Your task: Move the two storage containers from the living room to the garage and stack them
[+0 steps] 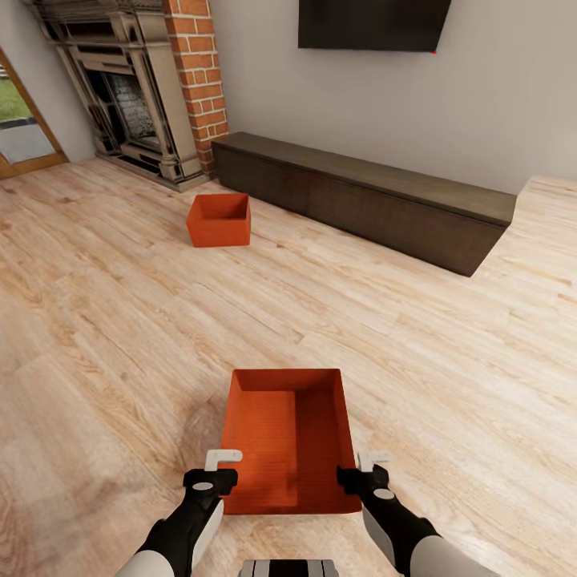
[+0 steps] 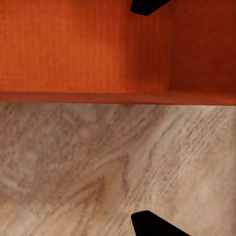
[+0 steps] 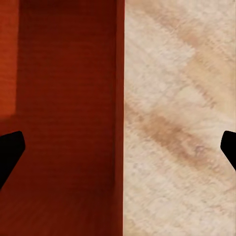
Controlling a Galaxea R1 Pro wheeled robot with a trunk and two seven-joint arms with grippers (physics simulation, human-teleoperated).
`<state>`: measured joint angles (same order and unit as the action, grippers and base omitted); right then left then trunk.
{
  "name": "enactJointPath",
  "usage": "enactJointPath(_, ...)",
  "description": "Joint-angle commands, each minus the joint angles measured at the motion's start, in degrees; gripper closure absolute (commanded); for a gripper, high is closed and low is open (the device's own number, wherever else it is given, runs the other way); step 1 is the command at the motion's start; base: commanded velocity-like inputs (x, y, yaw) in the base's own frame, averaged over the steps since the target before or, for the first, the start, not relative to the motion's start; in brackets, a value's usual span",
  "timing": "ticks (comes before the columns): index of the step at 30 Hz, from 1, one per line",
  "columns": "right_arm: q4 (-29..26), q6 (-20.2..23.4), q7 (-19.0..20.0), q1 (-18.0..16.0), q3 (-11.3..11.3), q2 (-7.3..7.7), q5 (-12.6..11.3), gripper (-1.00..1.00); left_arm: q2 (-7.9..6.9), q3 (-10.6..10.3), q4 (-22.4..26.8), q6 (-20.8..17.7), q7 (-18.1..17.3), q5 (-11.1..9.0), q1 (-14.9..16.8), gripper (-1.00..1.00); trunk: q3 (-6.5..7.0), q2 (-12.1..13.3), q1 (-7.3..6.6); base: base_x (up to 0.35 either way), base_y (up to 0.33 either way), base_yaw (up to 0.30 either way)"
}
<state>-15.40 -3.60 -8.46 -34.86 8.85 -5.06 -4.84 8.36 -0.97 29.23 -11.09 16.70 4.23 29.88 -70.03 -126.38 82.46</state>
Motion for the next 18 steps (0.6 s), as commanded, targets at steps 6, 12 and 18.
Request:
enactJointPath(6, -0.5, 0.4, -0.3, -0.6, 0.5, 0.06, -0.6, -1.0, -0.01, -0.1, 0.1, -0.4, 0.4, 0.4, 0.0, -1.0, -0.04, 0.0, -0.01, 0.0, 0.0, 0.0)
enactJointPath(12, -0.2, 0.5, -0.3, -1.0, 0.1, -0.03, -0.8, -1.0, -0.01, 0.1, 0.1, -0.3, 0.4, 0.4, 0.0, -1.0, -0.04, 0.0, -0.01, 0.0, 0.0, 0.0)
enactJointPath(18, 0.5, 0.5, 0.0, -1.0, -1.8, 0.04, -0.8, -1.0, -0.01, 0.2, 0.1, -0.1, 0.5, 0.4, 0.0, -1.0, -0.04, 0.0, -0.01, 0.0, 0.0, 0.0)
